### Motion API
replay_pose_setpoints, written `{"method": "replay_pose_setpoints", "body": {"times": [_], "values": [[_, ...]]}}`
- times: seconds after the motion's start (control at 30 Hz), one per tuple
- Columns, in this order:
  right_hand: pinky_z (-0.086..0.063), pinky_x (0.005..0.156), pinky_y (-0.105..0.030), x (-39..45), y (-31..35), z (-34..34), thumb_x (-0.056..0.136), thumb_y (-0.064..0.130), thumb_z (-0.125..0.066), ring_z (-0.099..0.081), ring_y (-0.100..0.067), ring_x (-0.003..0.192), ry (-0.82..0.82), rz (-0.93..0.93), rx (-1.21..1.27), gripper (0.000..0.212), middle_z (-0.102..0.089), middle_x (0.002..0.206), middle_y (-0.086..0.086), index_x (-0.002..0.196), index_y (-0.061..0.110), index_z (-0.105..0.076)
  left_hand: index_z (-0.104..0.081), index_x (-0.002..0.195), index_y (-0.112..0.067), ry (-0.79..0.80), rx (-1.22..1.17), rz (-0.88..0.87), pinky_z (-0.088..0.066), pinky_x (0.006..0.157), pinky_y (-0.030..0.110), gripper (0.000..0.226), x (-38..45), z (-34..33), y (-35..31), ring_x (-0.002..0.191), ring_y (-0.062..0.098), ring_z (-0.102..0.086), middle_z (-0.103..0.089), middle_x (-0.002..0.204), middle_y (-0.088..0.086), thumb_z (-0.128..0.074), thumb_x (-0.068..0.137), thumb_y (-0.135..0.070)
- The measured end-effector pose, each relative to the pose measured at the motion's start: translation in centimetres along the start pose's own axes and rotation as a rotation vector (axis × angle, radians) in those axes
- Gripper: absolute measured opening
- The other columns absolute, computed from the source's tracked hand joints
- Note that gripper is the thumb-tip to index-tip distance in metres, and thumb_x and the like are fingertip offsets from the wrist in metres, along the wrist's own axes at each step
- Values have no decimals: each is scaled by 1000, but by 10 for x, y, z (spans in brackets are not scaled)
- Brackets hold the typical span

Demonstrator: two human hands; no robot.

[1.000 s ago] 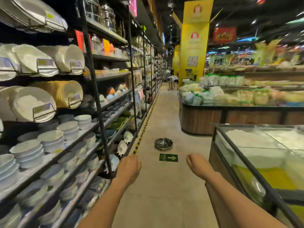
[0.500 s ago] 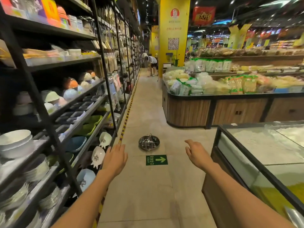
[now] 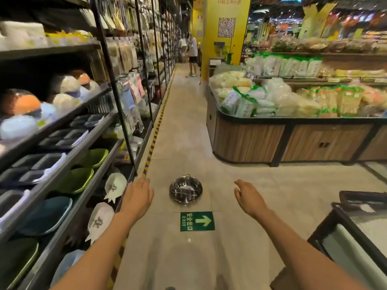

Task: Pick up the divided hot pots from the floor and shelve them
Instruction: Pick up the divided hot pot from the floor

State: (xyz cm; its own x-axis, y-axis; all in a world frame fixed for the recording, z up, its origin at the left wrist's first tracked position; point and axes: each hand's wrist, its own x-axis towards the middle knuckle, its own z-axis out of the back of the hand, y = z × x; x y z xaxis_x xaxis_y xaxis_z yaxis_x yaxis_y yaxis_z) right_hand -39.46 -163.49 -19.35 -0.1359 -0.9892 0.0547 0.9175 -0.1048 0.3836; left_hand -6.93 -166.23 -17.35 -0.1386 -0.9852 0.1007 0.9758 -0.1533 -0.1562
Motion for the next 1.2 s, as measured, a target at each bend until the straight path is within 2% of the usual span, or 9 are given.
{"method": "replay_pose_setpoints", "body": {"times": [0.2, 0.3, 0.4, 0.53, 0.67, 0.83, 1.03, 1.13, 1.2], "values": [[-38, 105, -33, 165, -8, -54, 98, 21, -37, -47, -27, 126, 72, -137, 16, 40, -50, 138, -13, 135, 7, -42, -51, 112, -6, 87, -51, 17, -44, 97, 44, 29, 168, -58, 40, 109, 32, -55, -60, 119, 16, -38, 95, -26], [-39, 104, -34, 244, -6, -67, 98, 19, -38, -48, -29, 125, 90, -160, 46, 40, -51, 137, -16, 134, 5, -43, -51, 110, -6, 102, -36, 1, -44, 92, 42, 29, 245, -76, 57, 104, 32, -56, -61, 115, 16, -36, 96, -25], [-41, 102, -36, 318, -3, -82, 97, 16, -39, -49, -31, 122, 95, -153, 79, 38, -51, 136, -18, 133, 5, -44, -51, 115, -4, 85, -17, -15, -42, 95, 41, 28, 322, -91, 63, 109, 31, -55, -60, 119, 16, -40, 94, -20], [-39, 103, -36, 416, -6, -116, 97, 14, -38, -45, -29, 125, 106, -94, 81, 38, -49, 137, -17, 133, 4, -44, -45, 129, -3, 65, -19, -18, -32, 111, 41, 38, 419, -122, 60, 124, 29, -48, -52, 135, 15, -42, 94, -18], [-42, 101, -38, 519, -21, -173, 97, 16, -38, -45, -30, 125, 115, -76, 114, 39, -48, 137, -18, 134, 6, -43, -40, 133, -6, 43, 26, -8, -28, 112, 40, 41, 507, -183, 63, 128, 26, -44, -47, 140, 13, -39, 95, -20], [-40, 102, -37, 607, -61, -296, 97, 17, -38, -45, -29, 126, 140, -77, 116, 39, -48, 137, -18, 134, 6, -43, -35, 138, -4, 78, 31, 17, -30, 112, 38, 45, 587, -315, 90, 132, 25, -41, -40, 146, 14, -38, 96, -21], [-41, 101, -36, 669, -135, -493, 97, 17, -37, -47, -30, 123, 171, -88, 113, 39, -52, 134, -18, 134, 6, -42, -36, 138, -5, 84, 16, 52, -28, 113, 38, 46, 640, -528, 141, 134, 25, -40, -40, 146, 15, -40, 95, -21], [-43, 98, -36, 684, -180, -595, 97, 18, -37, -49, -30, 121, 180, -105, 95, 39, -53, 132, -18, 134, 6, -42, -32, 140, -6, 93, 11, 67, -35, 108, 40, 48, 652, -639, 170, 128, 29, -47, -45, 144, 15, -40, 95, -21], [-44, 97, -37, 690, -211, -663, 97, 20, -37, -49, -31, 121, 193, -125, 81, 39, -53, 132, -19, 134, 7, -41, -27, 143, -8, 120, -11, 108, -44, 96, 42, 51, 655, -709, 186, 113, 33, -57, -55, 133, 17, -41, 95, -22]]}}
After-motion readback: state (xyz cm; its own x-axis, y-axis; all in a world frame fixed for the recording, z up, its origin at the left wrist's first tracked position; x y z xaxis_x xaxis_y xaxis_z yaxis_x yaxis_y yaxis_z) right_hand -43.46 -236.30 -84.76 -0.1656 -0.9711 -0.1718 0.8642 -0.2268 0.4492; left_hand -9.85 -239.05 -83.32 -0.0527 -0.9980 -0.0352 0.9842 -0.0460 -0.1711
